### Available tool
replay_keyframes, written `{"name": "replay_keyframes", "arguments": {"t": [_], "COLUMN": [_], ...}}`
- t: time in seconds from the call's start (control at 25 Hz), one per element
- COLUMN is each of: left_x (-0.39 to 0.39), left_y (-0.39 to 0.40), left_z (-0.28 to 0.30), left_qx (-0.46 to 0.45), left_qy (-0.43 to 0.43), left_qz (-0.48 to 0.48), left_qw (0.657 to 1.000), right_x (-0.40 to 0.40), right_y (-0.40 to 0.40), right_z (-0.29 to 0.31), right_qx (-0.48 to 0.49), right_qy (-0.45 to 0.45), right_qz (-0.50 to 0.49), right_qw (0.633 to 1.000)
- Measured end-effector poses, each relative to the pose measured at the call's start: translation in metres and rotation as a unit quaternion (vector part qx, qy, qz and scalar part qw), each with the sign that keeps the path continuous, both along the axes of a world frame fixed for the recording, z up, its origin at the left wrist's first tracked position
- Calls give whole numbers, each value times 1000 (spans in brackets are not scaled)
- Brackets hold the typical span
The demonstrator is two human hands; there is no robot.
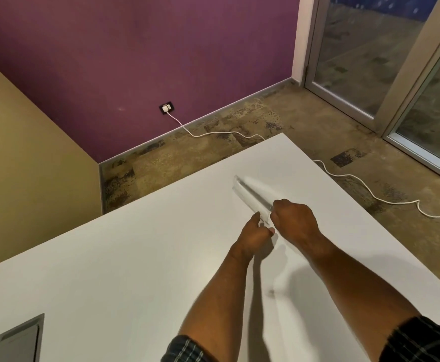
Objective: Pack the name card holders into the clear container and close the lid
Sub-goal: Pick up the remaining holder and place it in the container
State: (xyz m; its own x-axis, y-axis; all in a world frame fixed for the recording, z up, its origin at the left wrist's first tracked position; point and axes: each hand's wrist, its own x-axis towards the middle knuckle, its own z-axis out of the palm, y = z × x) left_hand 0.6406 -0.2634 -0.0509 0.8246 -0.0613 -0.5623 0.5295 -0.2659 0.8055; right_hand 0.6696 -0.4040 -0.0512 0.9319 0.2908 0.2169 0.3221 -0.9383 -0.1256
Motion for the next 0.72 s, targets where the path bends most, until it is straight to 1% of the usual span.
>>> {"name": "replay_keyframes", "arguments": {"t": [0.08, 0.16, 0.2, 0.28, 0.44, 0.6, 0.64, 0.72], "left_x": [-13, -33, -47, -79, -154, -228, -242, -271], "left_y": [8, 14, 20, 33, 57, 86, 94, 112], "left_z": [16, 31, 39, 54, 75, 89, 91, 94], "left_qx": [-66, -136, -149, -142, -125, -145, -142, -128], "left_qy": [44, 97, 109, 110, 118, 99, 94, 91], "left_qz": [81, 166, 192, 220, 225, 228, 225, 202], "left_qw": [994, 972, 964, 959, 959, 958, 959, 967], "right_x": [-21, -46, -63, -99, -168, -224, -235, -260], "right_y": [5, 10, 13, 22, 46, 60, 62, 63], "right_z": [17, 26, 30, 35, 50, 67, 67, 65], "right_qx": [20, 25, 23, 10, -15, -59, -59, -16], "right_qy": [-81, -92, -95, -99, -134, -172, -171, -155], "right_qz": [62, 113, 137, 186, 292, 349, 362, 372], "right_qw": [995, 989, 986, 977, 947, 919, 914, 915]}}
